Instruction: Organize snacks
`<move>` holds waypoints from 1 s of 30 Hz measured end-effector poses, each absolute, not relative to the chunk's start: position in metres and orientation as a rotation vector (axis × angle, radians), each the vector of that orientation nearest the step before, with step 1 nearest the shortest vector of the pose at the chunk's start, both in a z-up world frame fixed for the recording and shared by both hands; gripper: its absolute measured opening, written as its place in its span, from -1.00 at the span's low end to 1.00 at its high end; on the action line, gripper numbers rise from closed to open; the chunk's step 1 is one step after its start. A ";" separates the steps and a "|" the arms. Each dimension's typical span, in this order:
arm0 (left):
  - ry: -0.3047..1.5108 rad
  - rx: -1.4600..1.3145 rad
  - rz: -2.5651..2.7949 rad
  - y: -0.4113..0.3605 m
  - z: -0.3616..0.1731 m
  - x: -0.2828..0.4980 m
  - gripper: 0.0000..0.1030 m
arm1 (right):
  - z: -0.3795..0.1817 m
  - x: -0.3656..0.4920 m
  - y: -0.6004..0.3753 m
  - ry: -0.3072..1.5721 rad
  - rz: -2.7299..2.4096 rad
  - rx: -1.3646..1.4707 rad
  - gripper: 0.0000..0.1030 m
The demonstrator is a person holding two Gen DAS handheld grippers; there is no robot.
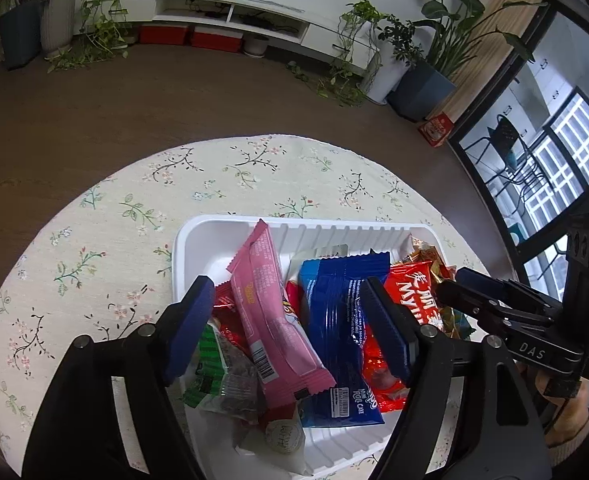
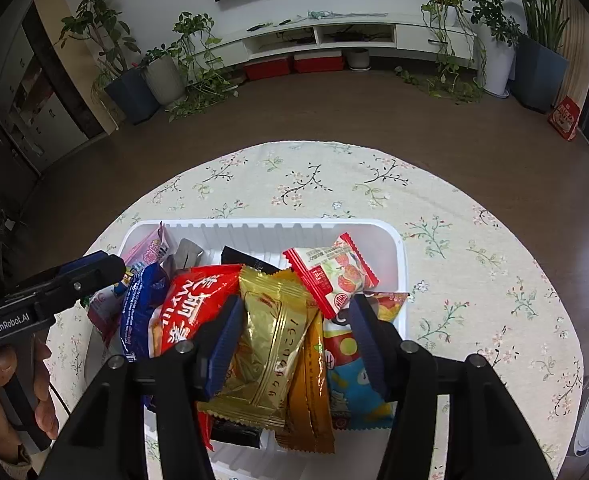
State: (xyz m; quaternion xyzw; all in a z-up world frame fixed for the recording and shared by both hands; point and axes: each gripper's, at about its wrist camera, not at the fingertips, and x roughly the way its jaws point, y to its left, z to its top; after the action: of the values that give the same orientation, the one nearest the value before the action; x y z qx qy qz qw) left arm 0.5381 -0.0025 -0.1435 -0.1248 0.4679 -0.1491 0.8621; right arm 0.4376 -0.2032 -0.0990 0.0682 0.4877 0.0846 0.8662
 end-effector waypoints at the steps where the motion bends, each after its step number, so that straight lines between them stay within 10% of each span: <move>1: 0.978 -0.261 -0.312 -0.002 -0.142 0.536 0.46 | -0.098 0.436 -0.204 1.019 0.175 0.145 0.14; 9: 0.900 -0.235 -0.270 0.005 -0.117 0.499 0.99 | -0.072 0.408 -0.210 0.930 0.165 0.146 0.46; 16: 0.769 -0.139 -0.171 0.003 -0.075 0.435 0.99 | -0.042 0.362 -0.208 0.824 0.141 0.151 0.89; 30: 0.484 0.048 0.101 -0.025 -0.010 0.220 0.99 | -0.006 0.204 -0.192 0.659 0.063 0.075 0.97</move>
State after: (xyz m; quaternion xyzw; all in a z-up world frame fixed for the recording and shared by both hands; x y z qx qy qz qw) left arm 0.2199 -0.0254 -0.0100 0.0235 0.2397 0.0500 0.9693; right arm 0.2036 -0.1921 -0.0064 0.0367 0.3235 0.0308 0.9450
